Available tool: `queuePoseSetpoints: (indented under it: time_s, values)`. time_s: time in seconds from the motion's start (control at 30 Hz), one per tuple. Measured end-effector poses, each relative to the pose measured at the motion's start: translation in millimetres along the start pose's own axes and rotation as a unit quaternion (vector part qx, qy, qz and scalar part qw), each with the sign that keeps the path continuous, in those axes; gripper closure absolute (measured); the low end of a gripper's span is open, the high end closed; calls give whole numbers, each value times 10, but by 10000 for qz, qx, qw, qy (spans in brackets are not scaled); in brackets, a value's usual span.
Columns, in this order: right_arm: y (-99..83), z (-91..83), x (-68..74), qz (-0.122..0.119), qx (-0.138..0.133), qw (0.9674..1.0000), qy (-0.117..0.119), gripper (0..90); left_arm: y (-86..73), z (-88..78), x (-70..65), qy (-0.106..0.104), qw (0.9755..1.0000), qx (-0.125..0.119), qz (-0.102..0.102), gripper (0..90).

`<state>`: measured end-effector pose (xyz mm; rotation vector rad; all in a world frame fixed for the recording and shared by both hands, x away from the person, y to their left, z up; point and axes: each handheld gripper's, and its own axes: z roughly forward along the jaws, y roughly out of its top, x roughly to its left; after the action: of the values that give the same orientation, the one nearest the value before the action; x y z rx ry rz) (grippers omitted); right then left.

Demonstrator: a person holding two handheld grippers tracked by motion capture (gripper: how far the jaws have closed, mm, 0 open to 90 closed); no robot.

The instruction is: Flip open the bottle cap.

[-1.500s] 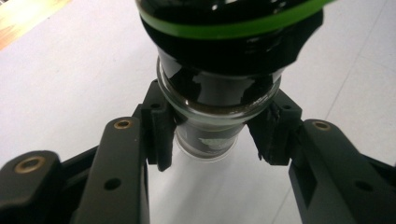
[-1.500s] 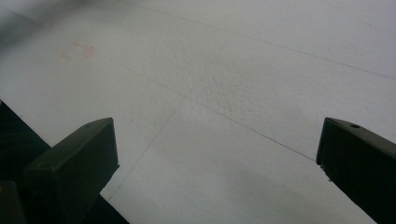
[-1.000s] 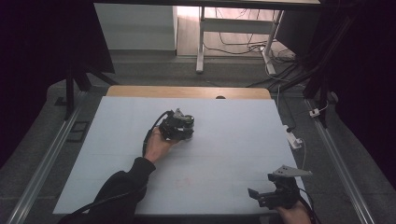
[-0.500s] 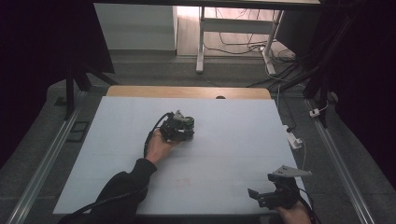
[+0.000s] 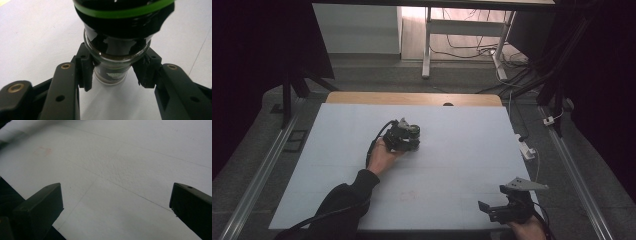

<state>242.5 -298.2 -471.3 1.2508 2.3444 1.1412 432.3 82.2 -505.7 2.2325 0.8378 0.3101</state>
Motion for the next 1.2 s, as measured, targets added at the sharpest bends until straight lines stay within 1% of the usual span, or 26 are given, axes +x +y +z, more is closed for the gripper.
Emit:
queuePoseSetpoints:
  time_s: [0.1, 0.23, 0.33, 0.37, 0.5, 0.67, 1.03, 1.2]
  values:
    - [15, -7, 16, -35, -68, 10000, 48, 0, -6, 1, 2, -7, 10000, -21, -1, 536]
    - [49, 2, 55, -164, -63, 9998, 77, 0, -7, 2, 4, -11, 10000, -24, 6, 536]
    - [84, 6, 86, -269, -104, 9995, 107, 0, -7, 2, 5, -13, 10000, -22, 14, 536]
    - [100, 9, 100, -296, -156, 9994, 122, 0, -7, 2, 5, -13, 10000, -23, 15, 536]
    - [154, 16, 142, -337, -298, 9987, 255, 0, -7, 3, 6, -16, 10000, -22, 16, 536]
    - [221, 43, 179, -410, -339, 9980, 347, 0, -4, 3, 7, -22, 10000, -13, 16, 536]
    - [387, 214, 286, -684, -384, 9946, 686, 0, -7, 3, 10, -33, 10000, -19, 21, 536]
    - [475, 305, 297, -741, -469, 9932, 762, 0, -6, 4, 11, -35, 10000, -16, 25, 536]
